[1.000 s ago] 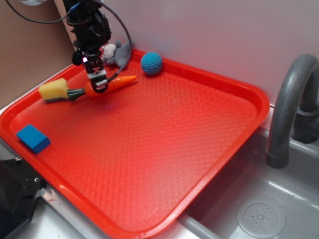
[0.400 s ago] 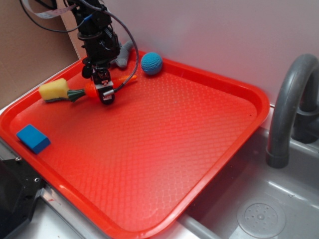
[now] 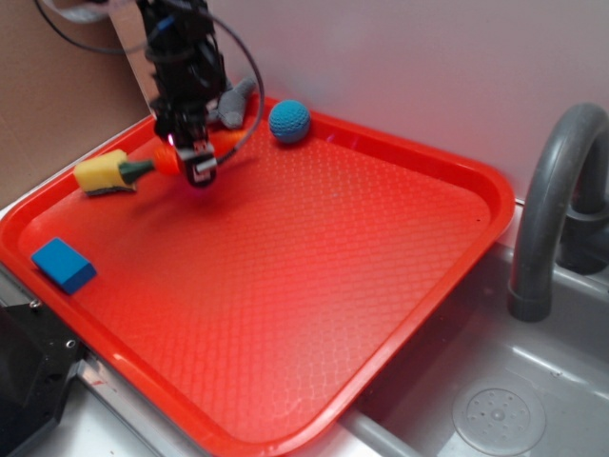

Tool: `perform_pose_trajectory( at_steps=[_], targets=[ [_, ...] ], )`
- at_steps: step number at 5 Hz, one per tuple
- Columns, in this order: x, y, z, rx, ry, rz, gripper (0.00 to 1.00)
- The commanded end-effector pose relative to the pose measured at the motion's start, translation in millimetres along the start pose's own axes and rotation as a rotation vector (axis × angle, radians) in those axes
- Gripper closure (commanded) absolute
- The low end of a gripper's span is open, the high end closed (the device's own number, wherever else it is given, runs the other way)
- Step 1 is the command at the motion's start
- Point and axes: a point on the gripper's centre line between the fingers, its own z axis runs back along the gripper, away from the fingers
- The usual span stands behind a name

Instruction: Grab the carrot.

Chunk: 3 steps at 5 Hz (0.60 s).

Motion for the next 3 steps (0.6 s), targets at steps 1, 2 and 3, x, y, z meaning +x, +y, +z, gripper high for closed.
perform_pose_trajectory(
  at_steps=[1,2,3],
  targets=[
    [-17.9,-23.9,121.9,-0.052,-0.068,0.199,1.0],
    [-42.4,-21.8,152.6,-0.026,-0.043,0.329,1.0],
    [-52.1,-23.2,149.6,-0.126,-0.032,0.31,1.0]
  ],
)
